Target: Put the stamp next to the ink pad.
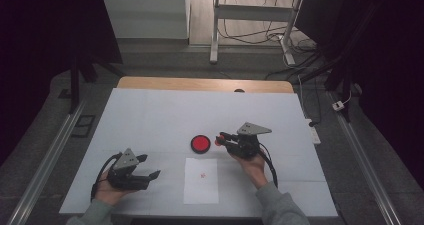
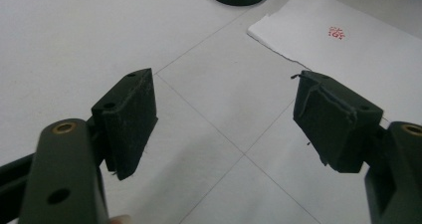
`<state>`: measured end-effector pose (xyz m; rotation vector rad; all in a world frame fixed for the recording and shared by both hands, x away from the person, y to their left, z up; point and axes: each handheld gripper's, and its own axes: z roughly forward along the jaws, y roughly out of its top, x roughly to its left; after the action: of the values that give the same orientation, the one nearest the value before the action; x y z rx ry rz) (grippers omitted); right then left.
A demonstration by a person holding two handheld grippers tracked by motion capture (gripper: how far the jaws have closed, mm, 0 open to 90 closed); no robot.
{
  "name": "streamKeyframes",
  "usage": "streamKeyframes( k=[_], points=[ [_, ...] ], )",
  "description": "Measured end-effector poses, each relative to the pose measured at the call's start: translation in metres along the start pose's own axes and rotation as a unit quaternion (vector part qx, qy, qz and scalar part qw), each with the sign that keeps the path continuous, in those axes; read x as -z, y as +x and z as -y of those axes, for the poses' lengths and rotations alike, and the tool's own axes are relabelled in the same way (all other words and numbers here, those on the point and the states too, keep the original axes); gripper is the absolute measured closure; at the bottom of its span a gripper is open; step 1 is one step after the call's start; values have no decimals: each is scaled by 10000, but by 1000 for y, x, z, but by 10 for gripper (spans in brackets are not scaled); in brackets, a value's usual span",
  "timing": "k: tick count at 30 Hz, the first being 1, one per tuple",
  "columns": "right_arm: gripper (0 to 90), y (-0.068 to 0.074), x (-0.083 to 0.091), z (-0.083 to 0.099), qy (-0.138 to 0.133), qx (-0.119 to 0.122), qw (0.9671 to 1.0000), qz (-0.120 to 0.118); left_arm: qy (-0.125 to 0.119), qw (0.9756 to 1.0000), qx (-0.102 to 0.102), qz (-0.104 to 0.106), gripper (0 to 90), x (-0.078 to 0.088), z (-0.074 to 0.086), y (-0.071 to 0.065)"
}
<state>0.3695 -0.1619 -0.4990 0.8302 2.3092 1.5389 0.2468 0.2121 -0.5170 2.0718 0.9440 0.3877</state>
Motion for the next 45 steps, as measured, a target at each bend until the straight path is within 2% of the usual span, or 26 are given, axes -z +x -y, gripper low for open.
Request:
streamKeyframes(
  k=[5,16,28,39,45],
  points=[
    [722,0,-6,-5,-6,41,10000,21,-2,10000,6,3,249,1,0,0],
    [722,-10,-19,-4,70,-57,9998,150,16,10000,1,-6,249,0,1,0],
    [721,-25,-37,-2,249,-150,9987,412,-17,10000,25,-28,249,2,1,3],
    [719,-29,-45,6,454,-113,9974,546,-14,10000,42,-39,249,2,1,3],
    [718,-27,-49,9,590,9,9964,602,-2,10000,41,-34,249,1,1,3]
  ],
)
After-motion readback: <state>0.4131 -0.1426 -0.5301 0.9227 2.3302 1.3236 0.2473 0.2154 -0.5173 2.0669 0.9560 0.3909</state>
